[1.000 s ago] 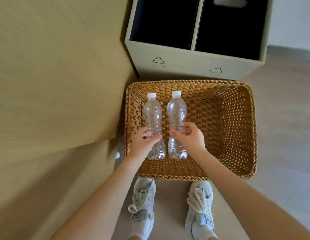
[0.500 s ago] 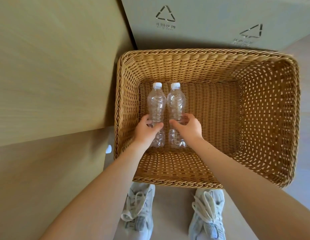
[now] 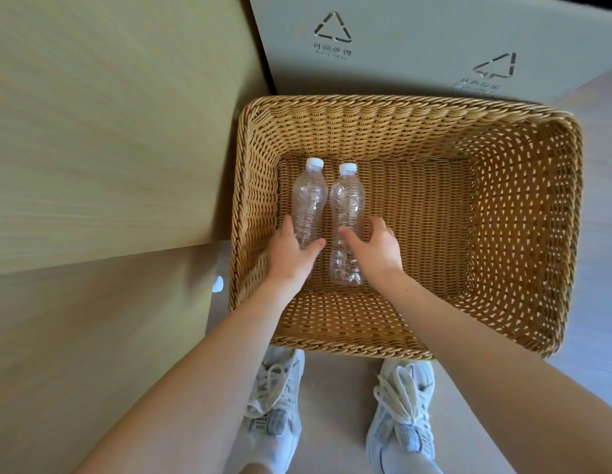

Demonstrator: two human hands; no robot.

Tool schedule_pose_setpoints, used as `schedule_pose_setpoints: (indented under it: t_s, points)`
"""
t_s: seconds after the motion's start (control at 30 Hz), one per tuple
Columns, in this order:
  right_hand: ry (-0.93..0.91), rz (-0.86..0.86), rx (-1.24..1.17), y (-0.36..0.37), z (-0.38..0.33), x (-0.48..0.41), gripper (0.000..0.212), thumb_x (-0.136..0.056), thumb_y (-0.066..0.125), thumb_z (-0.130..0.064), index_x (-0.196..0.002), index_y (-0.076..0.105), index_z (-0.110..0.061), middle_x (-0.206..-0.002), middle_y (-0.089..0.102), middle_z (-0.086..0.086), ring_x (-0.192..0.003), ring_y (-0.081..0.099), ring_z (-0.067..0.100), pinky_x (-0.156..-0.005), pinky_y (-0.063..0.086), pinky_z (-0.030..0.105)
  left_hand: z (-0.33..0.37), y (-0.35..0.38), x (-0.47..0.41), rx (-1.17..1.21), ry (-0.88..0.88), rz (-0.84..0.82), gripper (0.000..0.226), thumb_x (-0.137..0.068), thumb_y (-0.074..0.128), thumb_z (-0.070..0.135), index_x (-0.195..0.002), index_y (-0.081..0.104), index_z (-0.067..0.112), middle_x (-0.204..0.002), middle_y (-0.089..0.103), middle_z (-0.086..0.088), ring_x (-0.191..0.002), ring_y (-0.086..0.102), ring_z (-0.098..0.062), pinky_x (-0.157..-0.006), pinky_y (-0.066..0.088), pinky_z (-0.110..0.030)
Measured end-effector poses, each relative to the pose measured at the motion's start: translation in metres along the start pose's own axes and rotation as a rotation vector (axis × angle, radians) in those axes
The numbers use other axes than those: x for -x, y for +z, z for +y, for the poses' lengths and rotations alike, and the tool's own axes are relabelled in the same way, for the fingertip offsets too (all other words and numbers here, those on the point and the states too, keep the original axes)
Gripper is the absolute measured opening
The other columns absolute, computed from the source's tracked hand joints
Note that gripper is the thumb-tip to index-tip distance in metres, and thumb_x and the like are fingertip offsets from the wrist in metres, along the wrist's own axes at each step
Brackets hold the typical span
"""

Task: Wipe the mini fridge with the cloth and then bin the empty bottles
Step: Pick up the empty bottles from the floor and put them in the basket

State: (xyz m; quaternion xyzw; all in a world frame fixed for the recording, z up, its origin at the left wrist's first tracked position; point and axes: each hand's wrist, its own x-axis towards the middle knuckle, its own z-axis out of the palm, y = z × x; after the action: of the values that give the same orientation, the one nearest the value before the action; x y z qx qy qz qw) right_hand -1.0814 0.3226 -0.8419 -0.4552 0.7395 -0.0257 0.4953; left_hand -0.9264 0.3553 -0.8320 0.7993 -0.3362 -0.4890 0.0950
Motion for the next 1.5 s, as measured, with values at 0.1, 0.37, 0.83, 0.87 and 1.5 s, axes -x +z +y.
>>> schedule_pose_setpoints:
  t_s: [0.1, 0.37, 0.83, 0.87, 1.5]
  points:
    - [-0.025, 0.039, -0.016, -0.031, -0.018, 0.033, 0.072, -0.092, 0.054, -0.059, -0.15, 0.036, -0.02, -0.146, 0.045, 0.005, -0.108, 0.054, 0.019, -0.078, 0.042, 0.031, 0.025, -0.023, 0.036, -0.216, 0.085, 0.052, 0.085, -0.094, 0.061, 0.044, -0.158, 0.013, 0.015, -0.164, 0.019, -0.009, -0.15, 0.021, -0.026, -0.119, 0.023, -0.037]
    - [-0.252, 0.185, 0.003, -0.187, -0.136, 0.216, 0.049, -0.096, 0.05, -0.051, -0.134, 0.053, -0.021, -0.127, 0.058, -0.003, -0.112, 0.056, 0.013, -0.093, 0.052, 0.035, 0.174, -0.146, 0.231, -0.257, 0.455, 0.151, 0.035, -0.096, 0.06, 0.023, -0.129, 0.058, 0.011, -0.115, 0.064, -0.004, -0.108, 0.059, -0.02, -0.091, 0.049, -0.032]
    - [-0.821, 0.577, 0.283, -0.466, -0.334, 0.595, 0.045, -0.099, 0.055, -0.036, -0.136, 0.057, -0.01, -0.132, 0.062, 0.007, -0.124, 0.054, 0.027, -0.101, 0.049, 0.046, 0.412, -0.389, 0.615, -0.521, 1.057, 0.495, 0.046, -0.098, 0.051, 0.033, -0.136, 0.056, 0.008, -0.131, 0.063, -0.007, -0.121, 0.059, -0.023, -0.101, 0.049, -0.034]
    - [-0.849, 0.594, 0.325, -0.474, -0.335, 0.609, 0.05, -0.1, 0.051, -0.041, -0.139, 0.055, -0.011, -0.136, 0.06, 0.007, -0.13, 0.051, 0.027, -0.106, 0.046, 0.047, 0.413, -0.393, 0.63, -0.524, 1.087, 0.52, 0.049, -0.099, 0.047, 0.037, -0.139, 0.054, 0.009, -0.136, 0.061, -0.007, -0.126, 0.056, -0.024, -0.105, 0.048, -0.036]
    - [-0.893, 0.391, 0.431, -0.464, -0.305, 0.665, 0.062, -0.097, 0.033, -0.056, -0.143, 0.05, -0.019, -0.144, 0.055, 0.004, -0.138, 0.044, 0.027, -0.111, 0.041, 0.049, 0.325, -0.37, 0.721, -0.468, 0.775, 0.598, 0.059, -0.1, 0.03, 0.056, -0.143, 0.05, 0.021, -0.141, 0.056, 0.003, -0.133, 0.05, -0.018, -0.11, 0.043, -0.036]
